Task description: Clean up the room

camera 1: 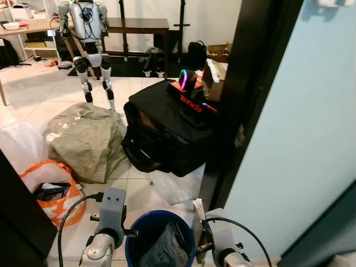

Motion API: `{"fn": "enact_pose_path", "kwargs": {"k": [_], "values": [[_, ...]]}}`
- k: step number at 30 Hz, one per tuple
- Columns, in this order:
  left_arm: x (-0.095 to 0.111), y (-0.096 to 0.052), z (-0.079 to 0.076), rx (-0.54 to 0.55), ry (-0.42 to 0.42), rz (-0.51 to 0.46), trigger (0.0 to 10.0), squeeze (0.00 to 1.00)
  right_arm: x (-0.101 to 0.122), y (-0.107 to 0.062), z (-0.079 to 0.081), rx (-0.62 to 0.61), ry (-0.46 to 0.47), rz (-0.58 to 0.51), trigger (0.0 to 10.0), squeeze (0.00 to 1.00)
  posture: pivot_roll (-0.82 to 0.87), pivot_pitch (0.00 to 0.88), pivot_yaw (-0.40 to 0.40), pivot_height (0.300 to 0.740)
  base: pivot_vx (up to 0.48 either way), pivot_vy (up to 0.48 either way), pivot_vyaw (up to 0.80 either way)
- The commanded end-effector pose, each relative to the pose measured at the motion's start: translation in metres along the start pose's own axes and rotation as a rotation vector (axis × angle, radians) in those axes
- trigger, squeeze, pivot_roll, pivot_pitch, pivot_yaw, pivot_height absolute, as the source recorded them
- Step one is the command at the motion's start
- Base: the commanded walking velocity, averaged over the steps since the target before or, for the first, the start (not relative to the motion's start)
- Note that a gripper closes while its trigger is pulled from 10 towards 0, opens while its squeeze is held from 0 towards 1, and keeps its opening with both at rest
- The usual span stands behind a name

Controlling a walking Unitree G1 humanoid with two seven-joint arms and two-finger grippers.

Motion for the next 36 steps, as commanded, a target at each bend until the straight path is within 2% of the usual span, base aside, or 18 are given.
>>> {"fn": "enact_pose_path", "kwargs": {"k": [1, 23, 36], "values": [[-0.0008, -0.0005, 0.0004, 0.002, 0.0, -0.001, 10.0, 0.0, -0.0081, -0.0023, 0.0036, 0.011, -0.002, 0.025, 10.0, 0.0, 0.07, 0.069, -0.042, 0.74, 0.0, 0.0, 0.0], [0.0024, -0.0008, 0.0046, 0.025, 0.003, -0.02, 10.0, 0.0, -0.0075, -0.0018, 0.0057, 0.018, 0.003, 0.022, 10.0, 0.0, 0.08, 0.078, -0.041, 0.74, 0.0, 0.0, 0.0], [0.0025, 0.0027, 0.0031, 0.025, 0.021, -0.007, 10.0, 0.0, -0.0045, 0.0, 0.0072, 0.03, 0.047, 0.022, 10.0, 0.0, 0.07, 0.084, -0.035, 0.74, 0.0, 0.0, 0.0]]}}
Point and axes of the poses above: a point about 5 cm out from each wrist's last joint towards the gripper, its own y axis pointing out of the wrist towards the gripper, its own x axis along the axis of the wrist's last joint, z = x × y, the point moved 1 cm from there along y, pointing out of the wrist towards the gripper, and after that the axes turned 2 degrees about y, right-handed, at the moved point
